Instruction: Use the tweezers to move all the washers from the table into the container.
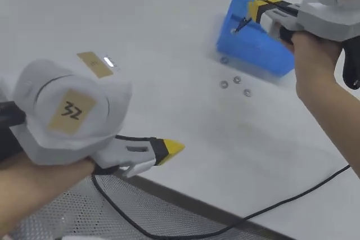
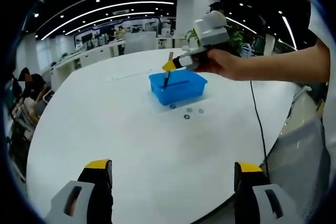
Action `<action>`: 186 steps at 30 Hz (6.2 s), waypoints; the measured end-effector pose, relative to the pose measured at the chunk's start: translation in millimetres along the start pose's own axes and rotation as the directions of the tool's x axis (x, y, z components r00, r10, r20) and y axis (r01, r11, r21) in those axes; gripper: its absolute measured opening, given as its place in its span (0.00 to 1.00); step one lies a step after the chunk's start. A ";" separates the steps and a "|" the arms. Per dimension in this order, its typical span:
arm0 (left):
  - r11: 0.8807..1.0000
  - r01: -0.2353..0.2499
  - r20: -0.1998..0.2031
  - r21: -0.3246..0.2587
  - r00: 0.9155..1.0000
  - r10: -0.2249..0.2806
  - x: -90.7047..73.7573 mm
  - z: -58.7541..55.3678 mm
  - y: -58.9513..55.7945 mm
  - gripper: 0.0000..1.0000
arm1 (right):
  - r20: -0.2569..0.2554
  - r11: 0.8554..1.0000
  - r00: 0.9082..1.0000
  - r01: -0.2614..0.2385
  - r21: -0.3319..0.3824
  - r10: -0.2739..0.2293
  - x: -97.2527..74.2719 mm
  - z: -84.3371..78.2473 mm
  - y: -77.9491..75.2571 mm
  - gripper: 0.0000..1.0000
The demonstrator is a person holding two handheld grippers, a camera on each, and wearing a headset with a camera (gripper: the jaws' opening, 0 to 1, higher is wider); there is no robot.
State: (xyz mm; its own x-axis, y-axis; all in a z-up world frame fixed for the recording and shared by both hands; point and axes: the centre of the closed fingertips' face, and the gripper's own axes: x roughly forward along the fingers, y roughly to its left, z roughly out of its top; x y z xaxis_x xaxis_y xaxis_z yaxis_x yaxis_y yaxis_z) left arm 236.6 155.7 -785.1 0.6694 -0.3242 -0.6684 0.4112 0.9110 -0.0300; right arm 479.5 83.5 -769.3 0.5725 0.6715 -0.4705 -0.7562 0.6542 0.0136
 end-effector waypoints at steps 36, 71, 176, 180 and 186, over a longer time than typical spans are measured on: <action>1.000 -0.022 -0.003 -0.005 1.000 0.022 -1.2 2.5 1.6 0.98 | 0.001 0.999 1.000 -0.011 0.033 0.011 4.3 1.8 3.1 0.01; 1.000 -0.027 0.006 0.001 1.000 0.027 -6.1 1.6 0.8 0.98 | 0.066 0.994 0.993 -0.097 0.049 0.094 -49.8 -9.1 49.0 0.01; 0.997 -0.054 0.035 0.059 0.998 0.052 -8.6 18.6 8.0 0.95 | -0.017 0.997 0.997 -0.076 0.006 0.076 -54.3 -6.6 44.0 0.00; 0.996 -0.054 0.036 0.068 0.998 0.052 -9.5 19.8 7.0 0.95 | 0.018 0.996 0.996 -0.084 0.036 0.084 -61.7 5.9 41.9 0.00; 0.996 -0.053 0.042 0.069 0.998 0.050 -10.2 21.3 6.2 0.96 | 0.045 0.997 0.996 -0.075 0.021 0.074 -65.6 21.2 34.0 0.00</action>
State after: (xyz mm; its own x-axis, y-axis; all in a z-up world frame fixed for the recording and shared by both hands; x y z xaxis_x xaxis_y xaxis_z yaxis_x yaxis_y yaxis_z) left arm 245.5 159.2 -762.7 0.7148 -0.2889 -0.6369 0.4168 0.9072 0.0563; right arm 422.9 69.0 -719.2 0.5286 0.7329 -0.4283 -0.7902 0.6091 0.0669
